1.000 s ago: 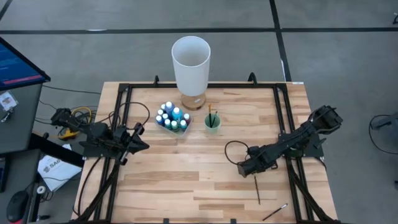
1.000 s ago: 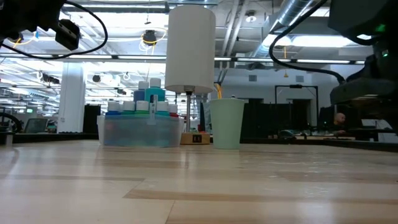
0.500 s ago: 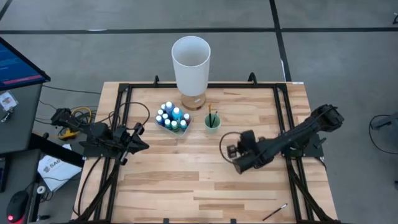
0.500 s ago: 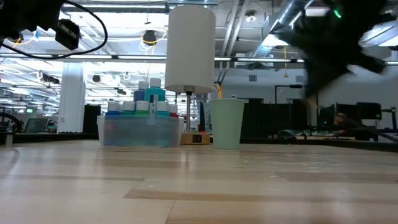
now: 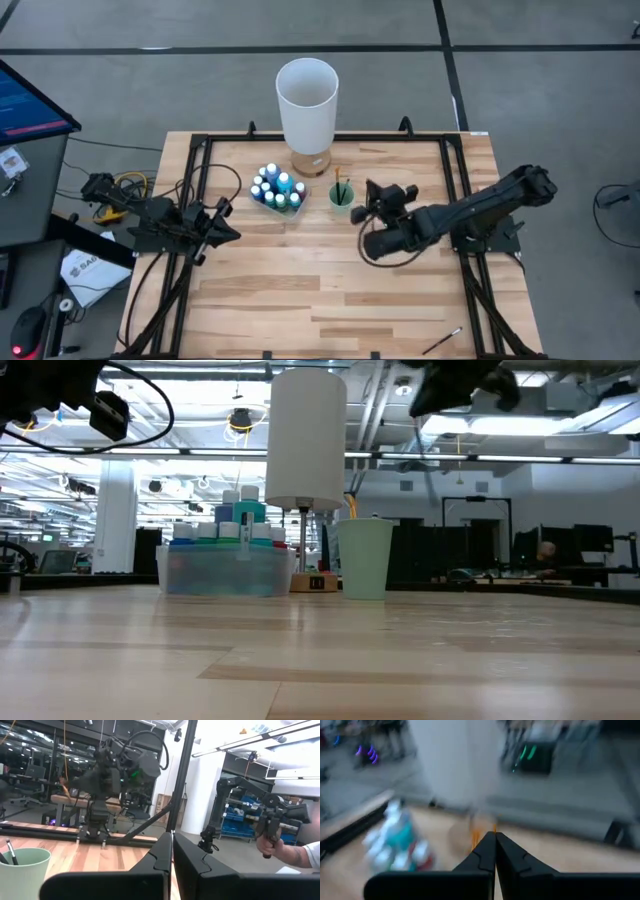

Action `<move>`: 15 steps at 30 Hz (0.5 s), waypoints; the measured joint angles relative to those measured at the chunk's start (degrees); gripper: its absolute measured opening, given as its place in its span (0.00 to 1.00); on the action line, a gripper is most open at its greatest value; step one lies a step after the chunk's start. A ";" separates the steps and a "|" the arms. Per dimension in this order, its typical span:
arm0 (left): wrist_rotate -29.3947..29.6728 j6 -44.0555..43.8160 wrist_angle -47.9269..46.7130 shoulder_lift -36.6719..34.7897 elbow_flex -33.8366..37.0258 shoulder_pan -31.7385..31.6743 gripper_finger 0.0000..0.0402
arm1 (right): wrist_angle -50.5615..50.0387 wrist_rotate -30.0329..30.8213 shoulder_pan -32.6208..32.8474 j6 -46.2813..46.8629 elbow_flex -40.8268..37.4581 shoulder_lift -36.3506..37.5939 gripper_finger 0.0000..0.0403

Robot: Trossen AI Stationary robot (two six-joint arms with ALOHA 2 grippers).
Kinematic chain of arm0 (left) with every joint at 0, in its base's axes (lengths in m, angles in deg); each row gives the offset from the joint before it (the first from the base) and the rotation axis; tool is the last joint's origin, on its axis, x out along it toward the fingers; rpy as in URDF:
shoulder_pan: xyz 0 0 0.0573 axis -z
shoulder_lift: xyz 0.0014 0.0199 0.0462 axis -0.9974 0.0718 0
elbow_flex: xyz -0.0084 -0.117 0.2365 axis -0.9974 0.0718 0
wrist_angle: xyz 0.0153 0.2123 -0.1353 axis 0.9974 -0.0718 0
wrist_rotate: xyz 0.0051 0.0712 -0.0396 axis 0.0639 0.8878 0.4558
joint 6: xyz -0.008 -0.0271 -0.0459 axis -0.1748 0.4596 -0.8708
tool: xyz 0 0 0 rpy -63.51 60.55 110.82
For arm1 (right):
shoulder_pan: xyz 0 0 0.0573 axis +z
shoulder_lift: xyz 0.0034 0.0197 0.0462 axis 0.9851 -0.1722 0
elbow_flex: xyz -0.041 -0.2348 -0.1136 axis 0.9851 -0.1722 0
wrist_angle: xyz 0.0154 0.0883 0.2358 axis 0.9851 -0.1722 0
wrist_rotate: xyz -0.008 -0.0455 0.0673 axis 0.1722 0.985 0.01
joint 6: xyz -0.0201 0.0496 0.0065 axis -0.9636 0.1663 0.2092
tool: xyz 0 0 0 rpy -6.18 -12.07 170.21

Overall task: Pick & Place Paint Supplies
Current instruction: Put the gold paint brush into the green cup

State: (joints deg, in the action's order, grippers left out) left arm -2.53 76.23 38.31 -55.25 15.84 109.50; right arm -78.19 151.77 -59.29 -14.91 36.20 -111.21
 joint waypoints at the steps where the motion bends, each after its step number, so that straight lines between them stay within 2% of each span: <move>1: 0.01 0.00 0.01 0.00 0.00 -0.01 0.00 | 2.64 3.45 -0.48 -3.38 0.03 -0.73 0.00; 4: 0.00 0.01 0.44 0.07 0.00 0.00 0.00 | 9.29 11.08 -1.95 -10.35 0.01 -2.35 0.00; 5: 0.00 0.00 0.41 0.09 0.00 0.00 0.00 | 10.60 11.65 -2.75 -11.25 0.10 -2.85 0.00; 12: -0.02 0.00 0.60 0.48 0.00 0.00 0.00 | 15.84 10.20 -7.39 -12.11 0.06 -5.29 0.00; 15: 0.00 0.00 0.80 0.60 0.02 -0.02 0.00 | 19.07 9.30 -7.99 -17.13 -0.19 -5.30 0.00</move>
State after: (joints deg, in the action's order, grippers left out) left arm -2.53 76.23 39.11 -54.65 15.86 109.48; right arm -59.12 161.06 -67.28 -32.04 36.01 -116.51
